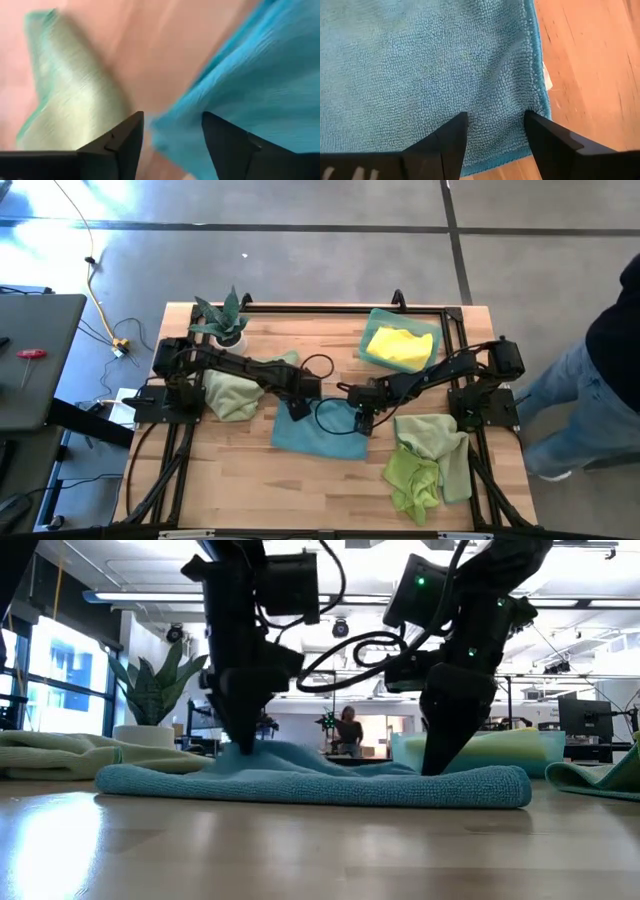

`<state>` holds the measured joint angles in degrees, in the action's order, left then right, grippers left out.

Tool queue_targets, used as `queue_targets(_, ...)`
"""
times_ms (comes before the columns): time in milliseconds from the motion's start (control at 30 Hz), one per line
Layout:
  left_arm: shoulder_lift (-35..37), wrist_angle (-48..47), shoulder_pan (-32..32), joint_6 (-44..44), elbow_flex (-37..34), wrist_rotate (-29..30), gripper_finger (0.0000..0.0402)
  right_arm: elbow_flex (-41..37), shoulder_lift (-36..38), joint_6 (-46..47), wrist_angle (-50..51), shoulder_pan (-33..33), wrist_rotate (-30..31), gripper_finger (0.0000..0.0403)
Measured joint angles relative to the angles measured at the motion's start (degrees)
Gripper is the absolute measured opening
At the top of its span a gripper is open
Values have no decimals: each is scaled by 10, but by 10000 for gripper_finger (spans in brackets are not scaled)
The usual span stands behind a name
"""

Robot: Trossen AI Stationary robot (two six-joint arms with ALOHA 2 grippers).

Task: Fold microfiber towels
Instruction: Fold the blue microfiber cloth

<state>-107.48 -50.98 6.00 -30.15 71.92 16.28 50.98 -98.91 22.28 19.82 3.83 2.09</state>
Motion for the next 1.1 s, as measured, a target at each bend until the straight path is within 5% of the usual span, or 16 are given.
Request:
queue_targets(133, 0, -59, 2, -39, 0, 9, 205, -1, 0, 21, 9, -8, 24, 192)
queue_targets(267, 0, -102, -5, -67, 0, -49, 202, -1, 1, 55, 34, -18, 38, 192)
queue_targets(500, 0, -91, -61, -76, 0, -132, 193, 4, 8, 63, 63, -16, 36, 192)
queue_targets(800, 0, -26, -132, -80, 0, -138, 179, 26, 101, 107, 104, 2, 47, 192)
queue_targets(1100, 29, 22, -146, 31, 0, -144, 157, 25, 161, 332, 168, 70, 8, 192)
